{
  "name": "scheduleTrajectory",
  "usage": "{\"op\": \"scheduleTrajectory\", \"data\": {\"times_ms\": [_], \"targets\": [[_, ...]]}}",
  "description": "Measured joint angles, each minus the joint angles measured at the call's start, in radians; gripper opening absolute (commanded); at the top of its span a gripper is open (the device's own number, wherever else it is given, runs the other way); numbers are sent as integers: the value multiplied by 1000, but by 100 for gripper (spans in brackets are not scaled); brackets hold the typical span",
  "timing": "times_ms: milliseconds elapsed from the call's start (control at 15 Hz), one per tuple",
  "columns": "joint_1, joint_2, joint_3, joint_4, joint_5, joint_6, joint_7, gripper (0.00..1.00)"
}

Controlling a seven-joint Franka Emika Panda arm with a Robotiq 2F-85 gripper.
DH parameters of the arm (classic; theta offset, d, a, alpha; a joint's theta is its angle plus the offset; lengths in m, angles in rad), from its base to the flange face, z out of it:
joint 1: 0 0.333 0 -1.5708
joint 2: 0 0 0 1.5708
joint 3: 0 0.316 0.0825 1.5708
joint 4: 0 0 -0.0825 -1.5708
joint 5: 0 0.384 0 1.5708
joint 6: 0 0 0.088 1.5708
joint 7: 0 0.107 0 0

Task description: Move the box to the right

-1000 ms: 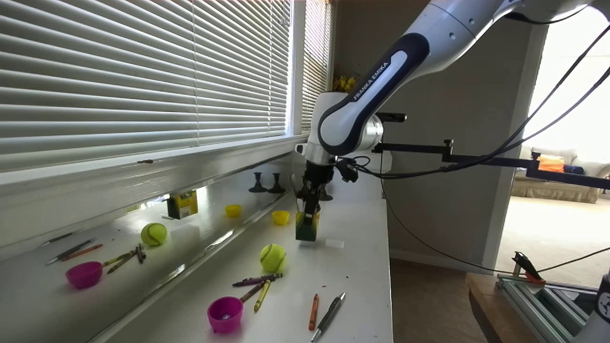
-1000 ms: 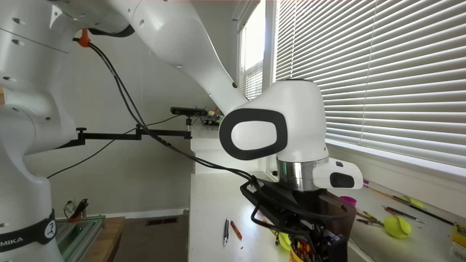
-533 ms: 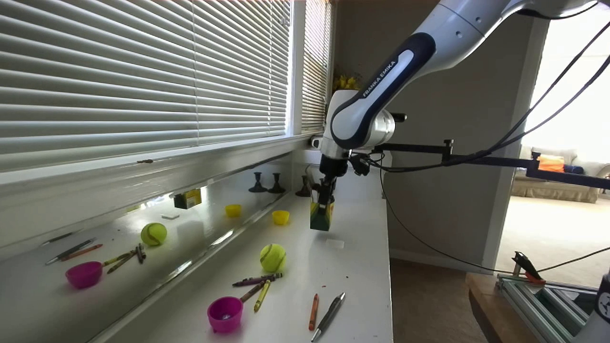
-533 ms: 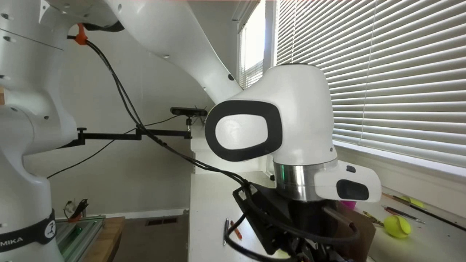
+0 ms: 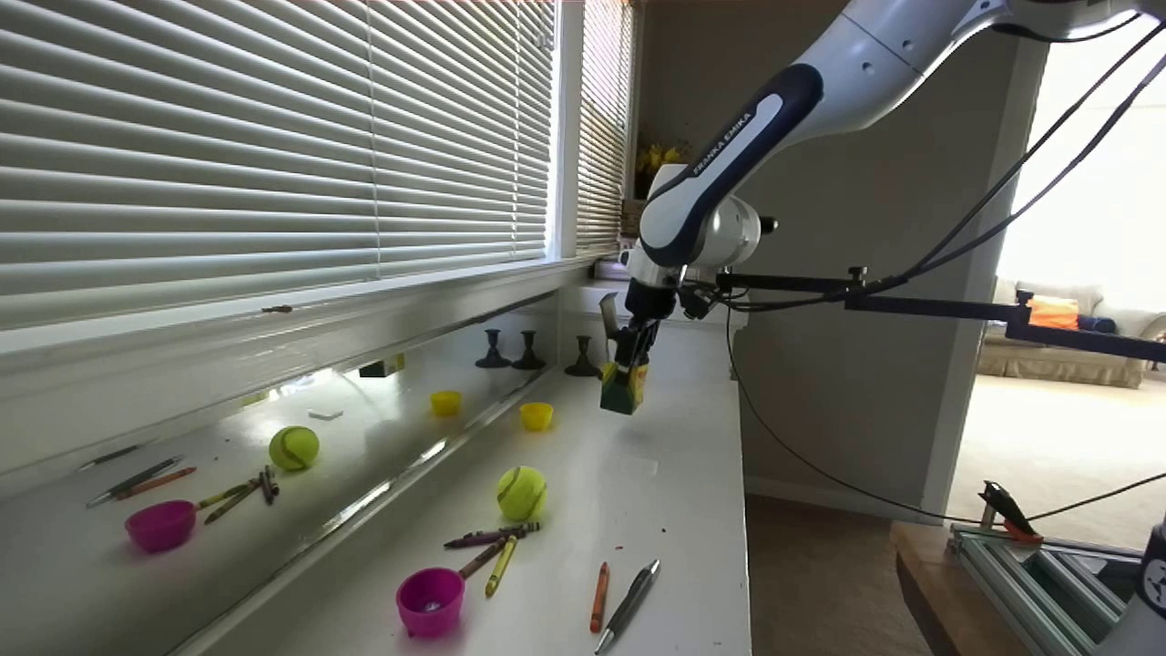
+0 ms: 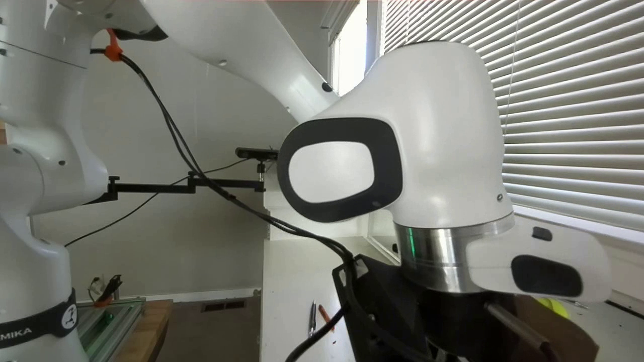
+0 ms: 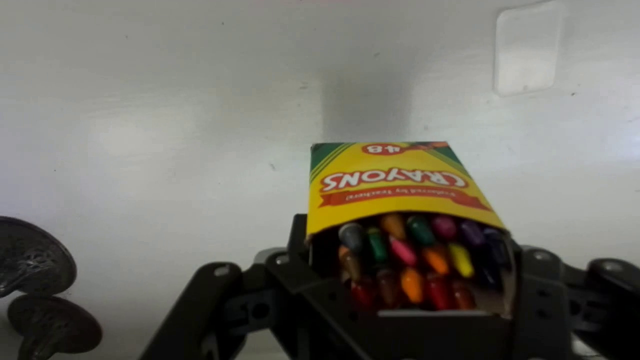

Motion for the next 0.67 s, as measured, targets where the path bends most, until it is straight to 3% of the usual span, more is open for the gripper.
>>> {"op": "scheduleTrajectory", "data": {"times_ms": [667], "targets": [[-10,144,0,212,5,-50,57,53]]}}
